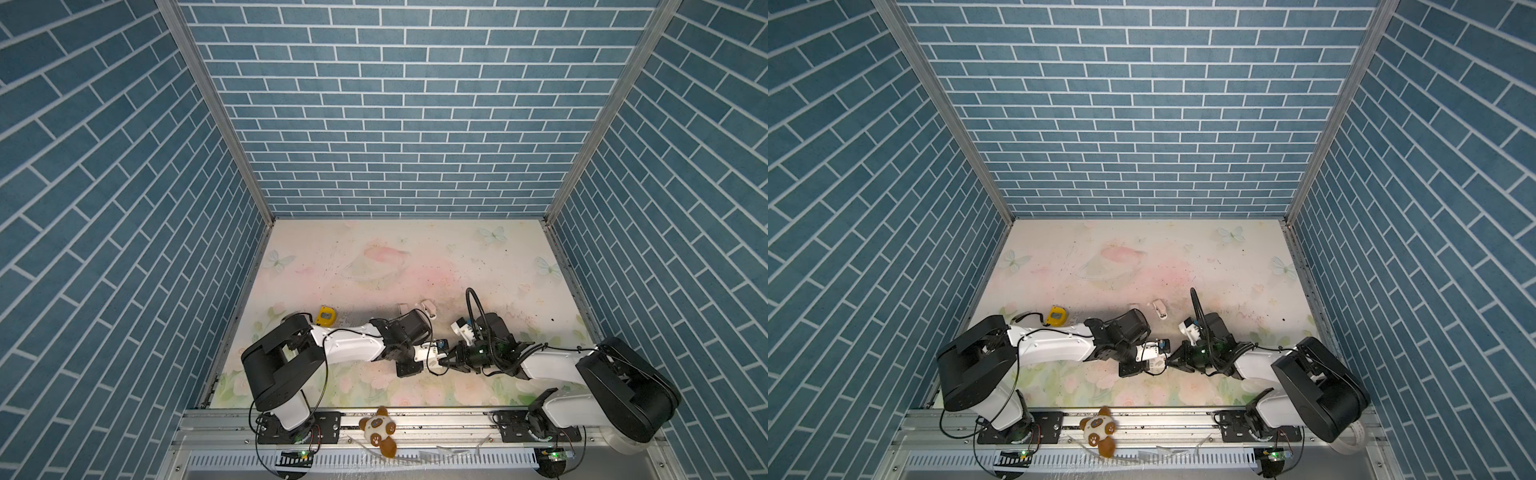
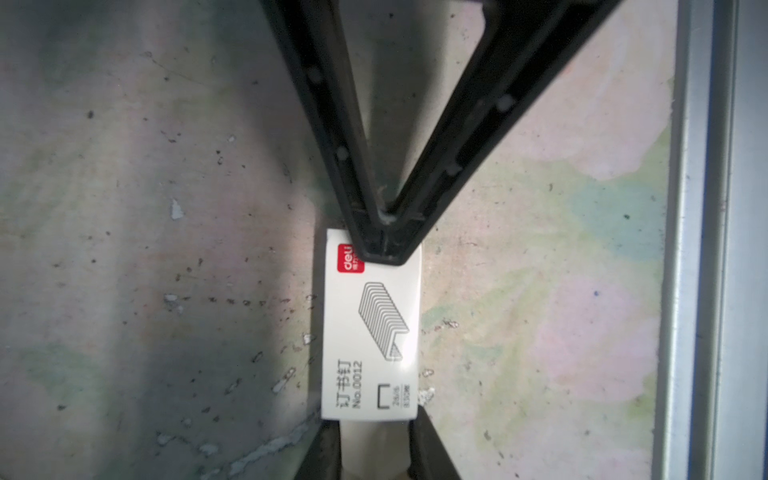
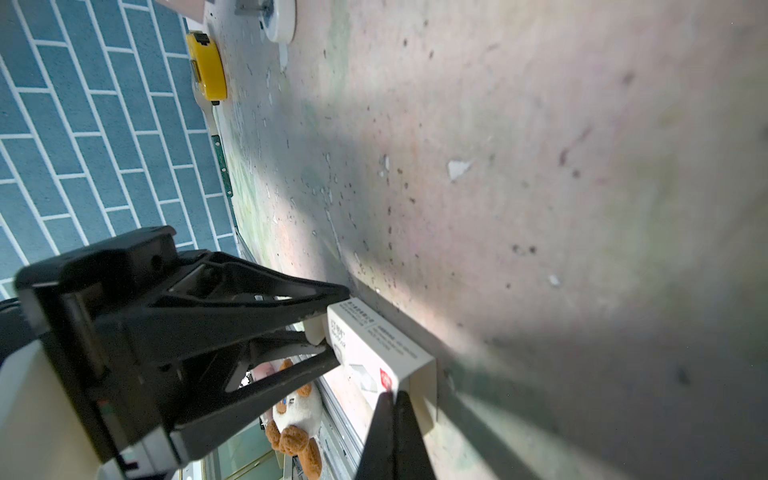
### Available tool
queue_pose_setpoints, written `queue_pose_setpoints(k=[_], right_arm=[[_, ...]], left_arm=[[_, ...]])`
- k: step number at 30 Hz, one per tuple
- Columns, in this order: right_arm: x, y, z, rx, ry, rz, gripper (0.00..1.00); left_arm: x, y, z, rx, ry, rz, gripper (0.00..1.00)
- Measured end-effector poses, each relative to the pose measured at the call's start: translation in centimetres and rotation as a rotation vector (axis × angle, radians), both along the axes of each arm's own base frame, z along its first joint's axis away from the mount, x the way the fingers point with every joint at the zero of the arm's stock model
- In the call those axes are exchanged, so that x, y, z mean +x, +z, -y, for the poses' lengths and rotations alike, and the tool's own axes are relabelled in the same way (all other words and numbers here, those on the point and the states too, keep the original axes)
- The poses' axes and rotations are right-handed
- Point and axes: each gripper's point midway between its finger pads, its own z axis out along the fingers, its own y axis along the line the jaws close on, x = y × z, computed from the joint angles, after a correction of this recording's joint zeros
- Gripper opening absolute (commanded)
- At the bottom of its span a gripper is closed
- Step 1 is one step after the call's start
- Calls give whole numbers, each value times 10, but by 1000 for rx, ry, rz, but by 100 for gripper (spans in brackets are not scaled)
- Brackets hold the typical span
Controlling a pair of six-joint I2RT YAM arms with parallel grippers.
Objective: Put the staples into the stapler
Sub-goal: 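Slide the box lid away from the right gripper with the left gripper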
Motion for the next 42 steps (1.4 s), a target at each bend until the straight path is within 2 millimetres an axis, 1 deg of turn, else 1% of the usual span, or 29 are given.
queue_pose_setpoints(k=[5,13,27,42], right_arm=[[-1,0,3,-4,2,8,0],[-1,0,7,-19,-7,10,0],[-1,0,24,-86,-43,28,0],[-1,0,37,-127,-69,37,0]], left_arm=[[0,0,0,1,0,0,29],[0,0,1,3,0,-2,28],[1,0,2,5,0,-2,28],[3,0,3,10,5,-4,27]])
